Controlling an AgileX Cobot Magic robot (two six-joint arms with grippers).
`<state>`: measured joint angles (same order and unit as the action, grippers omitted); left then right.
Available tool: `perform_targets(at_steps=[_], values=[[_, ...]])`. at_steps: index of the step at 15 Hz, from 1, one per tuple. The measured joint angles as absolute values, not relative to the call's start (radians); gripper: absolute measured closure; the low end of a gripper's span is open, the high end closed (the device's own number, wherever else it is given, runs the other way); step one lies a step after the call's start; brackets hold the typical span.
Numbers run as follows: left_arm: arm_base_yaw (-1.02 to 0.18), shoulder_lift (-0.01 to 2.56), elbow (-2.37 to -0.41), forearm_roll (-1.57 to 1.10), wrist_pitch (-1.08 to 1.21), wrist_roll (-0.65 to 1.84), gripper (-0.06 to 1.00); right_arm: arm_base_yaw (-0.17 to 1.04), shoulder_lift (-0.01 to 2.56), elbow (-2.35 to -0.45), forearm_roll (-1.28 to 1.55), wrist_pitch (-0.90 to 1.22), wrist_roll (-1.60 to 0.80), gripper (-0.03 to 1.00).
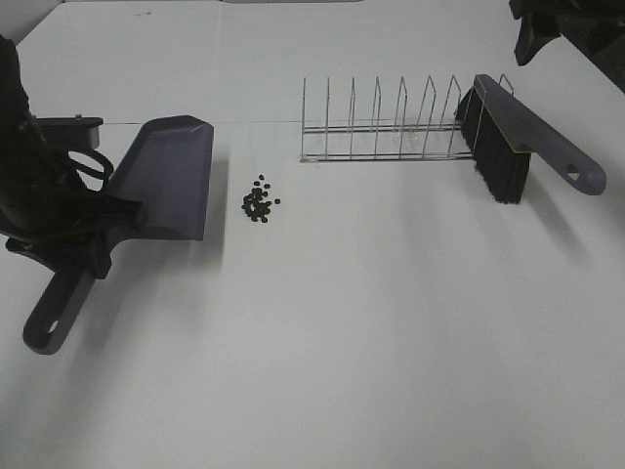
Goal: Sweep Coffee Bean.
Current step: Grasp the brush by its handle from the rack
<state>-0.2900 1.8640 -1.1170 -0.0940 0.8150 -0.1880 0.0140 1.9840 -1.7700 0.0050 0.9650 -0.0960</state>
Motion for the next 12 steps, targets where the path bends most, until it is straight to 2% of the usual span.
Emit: perform_targets(at_steps=[6,12], values=[[-0.29,1.864,-1.117,-0.094,0.816,-0.188,0.63,0.014,2.297,-2.077,0.0,1.033,-0.097,0.29],[-0.29,1.864,-1.117,-0.094,0.816,-0.188,0.63,-0.017,2.426,-2.135,0.007,1.019,-0.097,0.3]])
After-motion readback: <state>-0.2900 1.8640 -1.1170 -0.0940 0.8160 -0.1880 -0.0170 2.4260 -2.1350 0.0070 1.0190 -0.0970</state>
